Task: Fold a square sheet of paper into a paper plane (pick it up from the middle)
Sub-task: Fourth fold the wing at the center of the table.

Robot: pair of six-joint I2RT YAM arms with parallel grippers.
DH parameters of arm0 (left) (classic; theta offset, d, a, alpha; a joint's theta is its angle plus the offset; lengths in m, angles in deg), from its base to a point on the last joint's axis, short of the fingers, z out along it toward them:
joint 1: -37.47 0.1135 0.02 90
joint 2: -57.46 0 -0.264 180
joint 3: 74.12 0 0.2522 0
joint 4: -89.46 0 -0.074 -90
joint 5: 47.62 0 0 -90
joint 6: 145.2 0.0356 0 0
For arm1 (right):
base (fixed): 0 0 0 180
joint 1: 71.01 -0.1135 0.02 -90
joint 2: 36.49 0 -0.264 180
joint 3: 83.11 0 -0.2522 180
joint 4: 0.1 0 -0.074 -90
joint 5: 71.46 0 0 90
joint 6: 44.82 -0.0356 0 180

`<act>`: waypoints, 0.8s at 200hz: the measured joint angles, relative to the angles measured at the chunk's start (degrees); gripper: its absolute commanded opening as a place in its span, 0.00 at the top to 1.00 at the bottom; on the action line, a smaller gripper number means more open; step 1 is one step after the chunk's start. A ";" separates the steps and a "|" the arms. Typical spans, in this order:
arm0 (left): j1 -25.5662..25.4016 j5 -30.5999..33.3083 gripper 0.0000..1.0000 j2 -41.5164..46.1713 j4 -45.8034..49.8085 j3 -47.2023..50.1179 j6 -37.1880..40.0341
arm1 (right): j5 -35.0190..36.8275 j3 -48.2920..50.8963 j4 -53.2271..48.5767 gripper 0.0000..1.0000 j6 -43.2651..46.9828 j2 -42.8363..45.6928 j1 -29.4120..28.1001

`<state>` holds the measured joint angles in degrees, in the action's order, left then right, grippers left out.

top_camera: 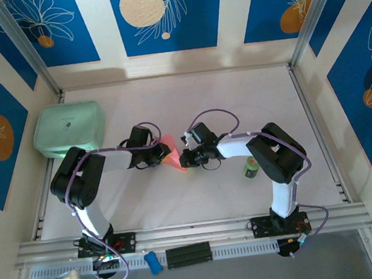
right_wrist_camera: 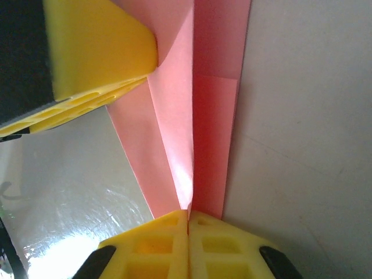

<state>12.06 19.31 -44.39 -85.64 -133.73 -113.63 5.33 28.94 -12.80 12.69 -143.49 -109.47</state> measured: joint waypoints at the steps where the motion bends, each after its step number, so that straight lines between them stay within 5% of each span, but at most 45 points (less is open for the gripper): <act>1: 0.00 0.00 0.77 0.00 0.04 -0.02 0.00 | -0.09 0.00 0.04 0.95 -0.02 -0.04 0.02; 94: 0.17 0.04 0.64 2.19 3.65 -0.94 1.88 | -7.52 -0.57 1.68 0.98 -2.05 -2.54 2.51; 160: 1.27 -1.38 0.72 9.25 -0.76 0.61 5.55 | -9.68 -1.31 0.76 0.98 -3.41 -3.28 3.50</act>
<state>13.33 17.93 -35.14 -86.41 -133.11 -108.08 -4.35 27.63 -12.03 9.28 -146.77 -105.97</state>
